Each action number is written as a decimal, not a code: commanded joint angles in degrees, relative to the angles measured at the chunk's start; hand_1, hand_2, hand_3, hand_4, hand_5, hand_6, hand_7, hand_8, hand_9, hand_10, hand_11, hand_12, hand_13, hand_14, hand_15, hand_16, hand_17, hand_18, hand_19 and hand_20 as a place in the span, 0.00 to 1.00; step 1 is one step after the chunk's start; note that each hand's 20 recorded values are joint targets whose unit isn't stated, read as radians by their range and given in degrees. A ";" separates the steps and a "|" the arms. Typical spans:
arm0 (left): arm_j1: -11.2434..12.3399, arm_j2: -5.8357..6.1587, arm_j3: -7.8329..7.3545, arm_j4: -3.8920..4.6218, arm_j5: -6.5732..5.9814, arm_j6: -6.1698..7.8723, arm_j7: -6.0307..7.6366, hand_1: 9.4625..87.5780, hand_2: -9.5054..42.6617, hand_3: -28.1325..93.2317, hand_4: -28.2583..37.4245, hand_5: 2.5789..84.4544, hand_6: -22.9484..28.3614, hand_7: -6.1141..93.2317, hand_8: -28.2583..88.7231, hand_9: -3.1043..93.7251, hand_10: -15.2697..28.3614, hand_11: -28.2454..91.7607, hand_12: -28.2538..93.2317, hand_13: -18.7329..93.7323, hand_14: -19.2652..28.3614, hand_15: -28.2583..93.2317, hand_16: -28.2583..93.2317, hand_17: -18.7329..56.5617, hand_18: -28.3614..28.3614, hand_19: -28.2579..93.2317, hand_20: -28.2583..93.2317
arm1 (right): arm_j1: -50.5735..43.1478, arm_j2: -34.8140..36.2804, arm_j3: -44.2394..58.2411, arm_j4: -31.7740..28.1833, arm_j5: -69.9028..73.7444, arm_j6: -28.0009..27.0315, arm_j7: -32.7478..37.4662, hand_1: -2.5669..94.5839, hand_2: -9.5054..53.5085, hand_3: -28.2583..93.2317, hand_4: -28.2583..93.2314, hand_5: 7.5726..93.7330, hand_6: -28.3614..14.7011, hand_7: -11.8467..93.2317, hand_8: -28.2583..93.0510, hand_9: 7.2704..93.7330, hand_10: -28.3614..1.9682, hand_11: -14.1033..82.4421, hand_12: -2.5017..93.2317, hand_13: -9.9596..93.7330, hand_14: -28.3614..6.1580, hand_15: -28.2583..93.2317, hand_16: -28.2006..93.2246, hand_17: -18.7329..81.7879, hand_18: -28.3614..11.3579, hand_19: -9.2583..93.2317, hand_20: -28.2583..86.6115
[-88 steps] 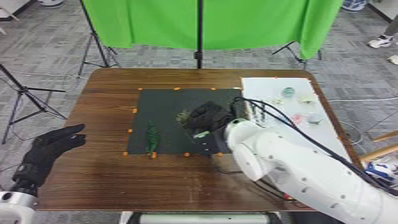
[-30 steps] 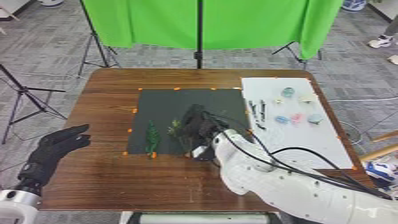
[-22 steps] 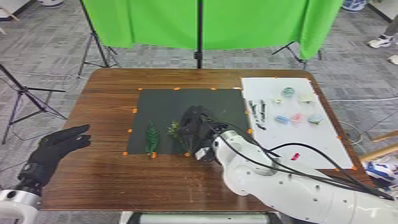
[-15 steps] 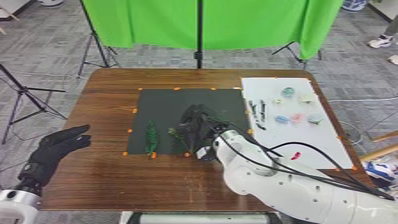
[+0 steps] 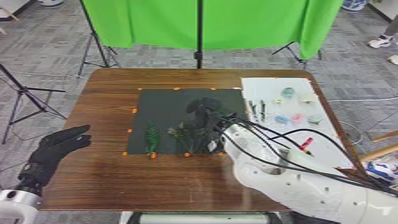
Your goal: Arrange flowers
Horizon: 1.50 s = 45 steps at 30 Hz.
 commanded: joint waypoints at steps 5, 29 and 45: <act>1.21 -0.89 -0.35 -0.12 0.37 -0.37 -0.22 0.29 0.11 0.74 0.18 0.53 0.56 0.16 0.20 0.51 0.69 0.38 0.32 0.50 0.82 0.40 0.23 0.38 0.77 0.40 0.42 | 3.98 3.66 11.14 2.09 4.20 -23.64 11.14 0.33 0.00 0.73 0.12 0.42 0.56 0.17 0.19 0.49 0.27 0.21 0.18 0.94 0.62 0.59 0.44 0.82 0.45 0.88 0.52; 0.79 -0.74 -0.04 -0.03 0.34 -0.95 -0.82 0.29 0.12 0.74 0.18 0.53 0.56 0.16 0.20 0.51 0.70 0.38 0.32 0.50 0.82 0.40 0.23 0.38 0.77 0.40 0.42 | -0.96 2.29 13.92 9.83 -3.76 -26.42 19.81 0.34 0.00 0.69 0.13 0.49 0.45 0.16 0.20 0.69 0.20 0.23 0.17 1.00 0.70 0.62 0.44 0.87 0.53 0.96 0.49; 0.25 -0.64 0.11 0.23 0.33 -1.58 -1.24 0.29 0.12 0.74 0.18 0.53 0.56 0.16 0.19 0.51 0.69 0.38 0.32 0.50 0.82 0.40 0.23 0.38 0.77 0.40 0.42 | -7.40 0.56 12.15 11.54 -4.55 -7.40 17.18 0.61 0.00 0.67 0.13 0.68 0.49 0.31 0.28 0.90 0.44 0.32 0.30 1.00 0.80 0.70 0.40 0.92 0.60 0.95 0.54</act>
